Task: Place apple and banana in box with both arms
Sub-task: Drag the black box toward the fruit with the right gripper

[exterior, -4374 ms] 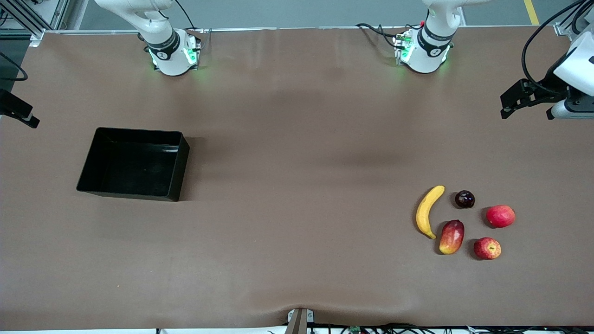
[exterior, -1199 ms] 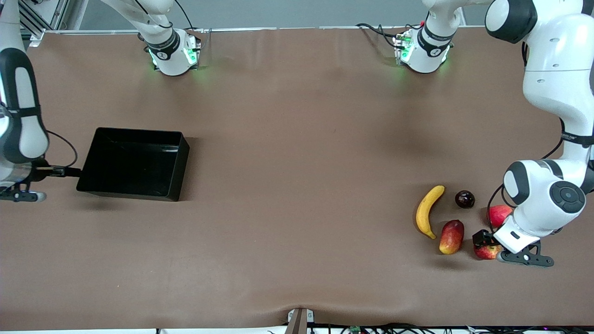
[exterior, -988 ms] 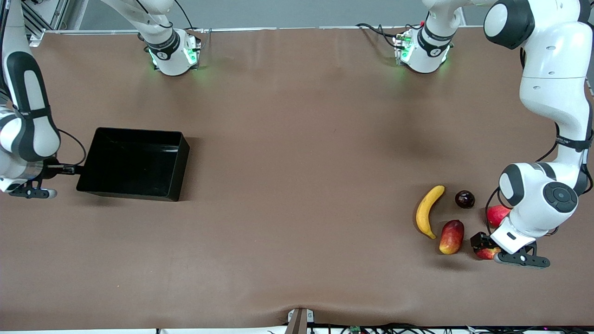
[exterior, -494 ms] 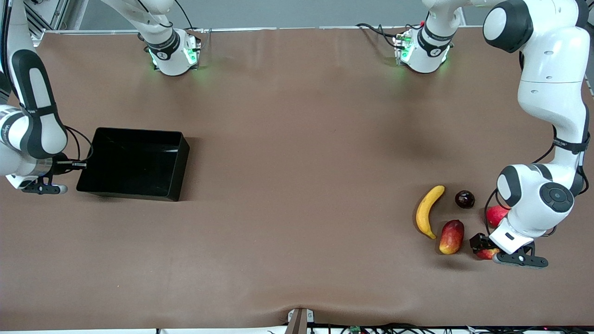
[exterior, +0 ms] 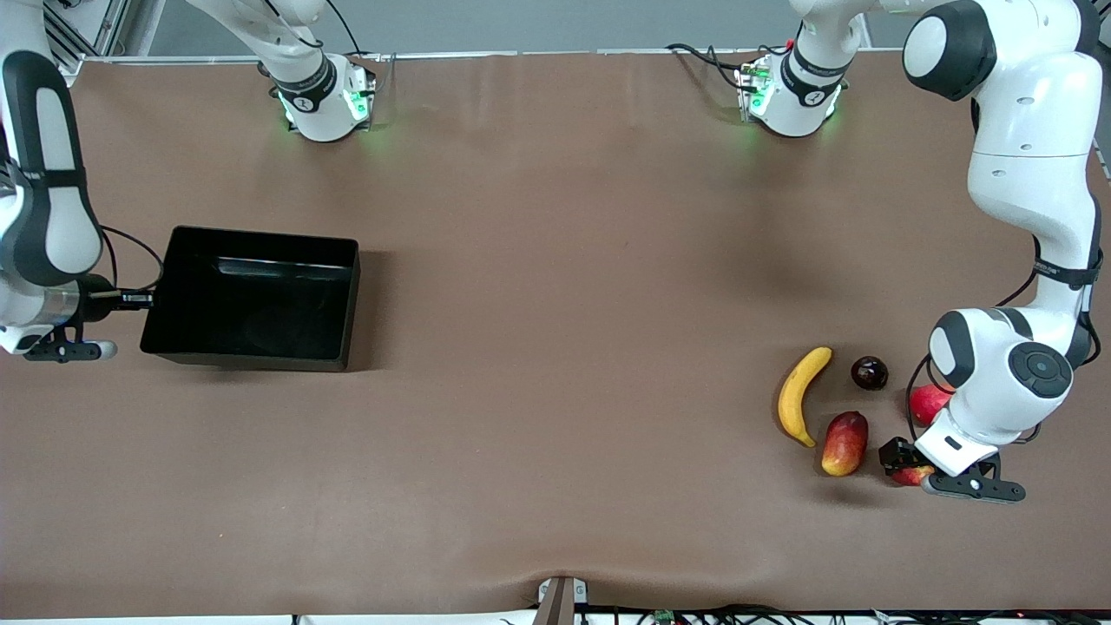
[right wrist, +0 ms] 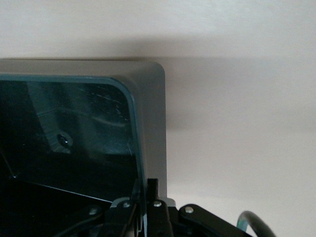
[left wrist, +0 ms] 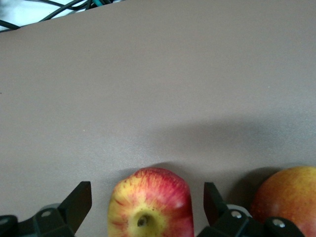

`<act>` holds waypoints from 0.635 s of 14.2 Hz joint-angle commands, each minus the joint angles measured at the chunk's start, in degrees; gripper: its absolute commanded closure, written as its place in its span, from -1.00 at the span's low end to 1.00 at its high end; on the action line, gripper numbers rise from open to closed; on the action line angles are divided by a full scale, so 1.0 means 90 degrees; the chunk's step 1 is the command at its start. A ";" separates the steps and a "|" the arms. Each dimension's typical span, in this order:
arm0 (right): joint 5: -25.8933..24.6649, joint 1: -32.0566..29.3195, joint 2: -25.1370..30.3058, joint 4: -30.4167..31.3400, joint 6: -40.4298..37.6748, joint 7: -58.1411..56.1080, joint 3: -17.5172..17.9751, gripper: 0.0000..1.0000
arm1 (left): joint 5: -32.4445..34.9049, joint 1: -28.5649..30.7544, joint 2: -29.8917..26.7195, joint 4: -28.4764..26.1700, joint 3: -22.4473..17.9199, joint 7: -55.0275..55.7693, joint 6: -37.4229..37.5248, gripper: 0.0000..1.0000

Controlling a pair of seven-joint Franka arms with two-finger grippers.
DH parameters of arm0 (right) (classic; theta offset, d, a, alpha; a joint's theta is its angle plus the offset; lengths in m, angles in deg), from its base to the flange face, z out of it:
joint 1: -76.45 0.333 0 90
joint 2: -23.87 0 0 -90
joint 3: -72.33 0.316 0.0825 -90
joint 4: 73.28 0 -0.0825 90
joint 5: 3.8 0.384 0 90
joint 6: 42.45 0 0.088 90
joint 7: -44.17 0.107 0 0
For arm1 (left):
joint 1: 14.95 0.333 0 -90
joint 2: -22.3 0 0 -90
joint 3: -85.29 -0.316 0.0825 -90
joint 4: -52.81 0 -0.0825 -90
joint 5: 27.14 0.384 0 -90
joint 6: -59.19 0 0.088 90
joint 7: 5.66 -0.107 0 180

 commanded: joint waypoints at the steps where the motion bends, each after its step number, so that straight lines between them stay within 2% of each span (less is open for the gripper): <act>1: 0.0480 0.0206 0.0231 -0.0433 -0.0745 0.0048 0.0048 1.00 | 0.0145 0.0160 0.0001 0.0026 0.0001 -0.0291 -0.0049 -0.95; 3: 0.0675 0.0469 0.0387 -0.0483 -0.0892 0.0145 0.0058 1.00 | 0.0145 0.0180 -0.0008 -0.0003 0.0021 -0.0301 -0.0029 -0.92; 6: 0.1329 0.0781 0.0475 -0.0483 -0.1137 0.0467 0.0117 1.00 | 0.0125 0.0190 -0.0057 -0.0120 0.0060 -0.0301 0.0000 -0.91; 9: 0.1389 0.1269 0.0505 -0.0453 -0.1108 0.0546 0.0127 1.00 | 0.0125 0.0180 -0.0086 -0.0208 0.0060 -0.0320 0.0010 -0.79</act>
